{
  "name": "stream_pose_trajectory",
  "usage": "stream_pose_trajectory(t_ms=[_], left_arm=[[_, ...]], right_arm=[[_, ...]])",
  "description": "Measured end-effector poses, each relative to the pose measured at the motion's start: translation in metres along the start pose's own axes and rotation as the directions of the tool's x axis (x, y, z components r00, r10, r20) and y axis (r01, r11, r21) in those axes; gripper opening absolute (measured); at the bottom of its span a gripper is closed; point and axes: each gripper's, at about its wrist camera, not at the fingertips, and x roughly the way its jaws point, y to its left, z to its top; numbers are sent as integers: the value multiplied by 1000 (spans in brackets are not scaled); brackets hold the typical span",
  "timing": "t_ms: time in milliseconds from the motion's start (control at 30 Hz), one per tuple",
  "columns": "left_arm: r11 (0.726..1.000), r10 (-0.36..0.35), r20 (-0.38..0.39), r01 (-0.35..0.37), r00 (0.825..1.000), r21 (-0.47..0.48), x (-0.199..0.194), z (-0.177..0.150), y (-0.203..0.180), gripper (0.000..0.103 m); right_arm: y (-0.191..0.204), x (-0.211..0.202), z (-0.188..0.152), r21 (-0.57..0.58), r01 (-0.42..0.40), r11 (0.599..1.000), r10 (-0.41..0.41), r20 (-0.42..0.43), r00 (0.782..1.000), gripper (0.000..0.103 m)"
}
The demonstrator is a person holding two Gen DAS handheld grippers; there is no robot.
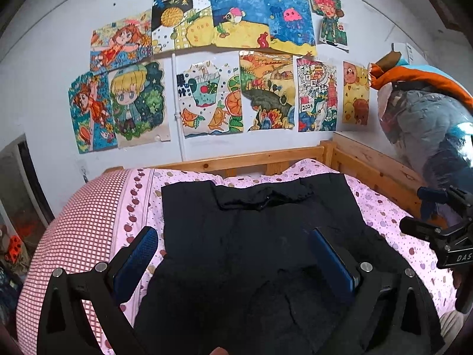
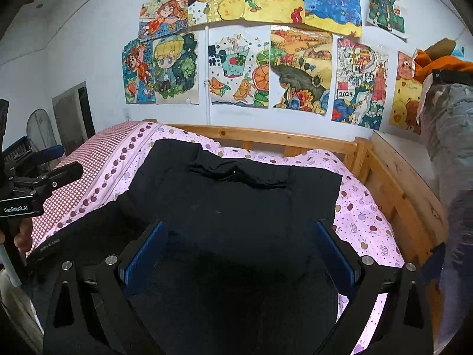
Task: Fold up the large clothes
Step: 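Release the folded jacket and lift both grippers away, then move both grippers back toward the hem of the black jacket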
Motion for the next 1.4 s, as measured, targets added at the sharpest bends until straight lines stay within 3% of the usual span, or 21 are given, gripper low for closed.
stream_pose_trajectory(t_ms=[233,633,867,1067,1400], left_arm=[[1000,0,-4,0,1000,26,-21,-13,-2,103],[996,25,74,-31,997,82,-75,-33,3,103],[997,19,37,-22,999,76,-82,-46,8,103],[987,92,76,-101,993,123,-92,-61,7,103],[988,108,54,-114,993,109,-102,-83,9,103]], right_arm=[[17,-23,-11,-43,18,999,-18,4,1000,97],[28,-69,-33,-80,90,993,-89,13,996,97],[42,-84,-45,-124,104,987,-99,48,994,97],[56,-88,-61,-123,86,989,-84,17,996,97],[76,-95,-80,-179,91,980,-85,41,996,97]])
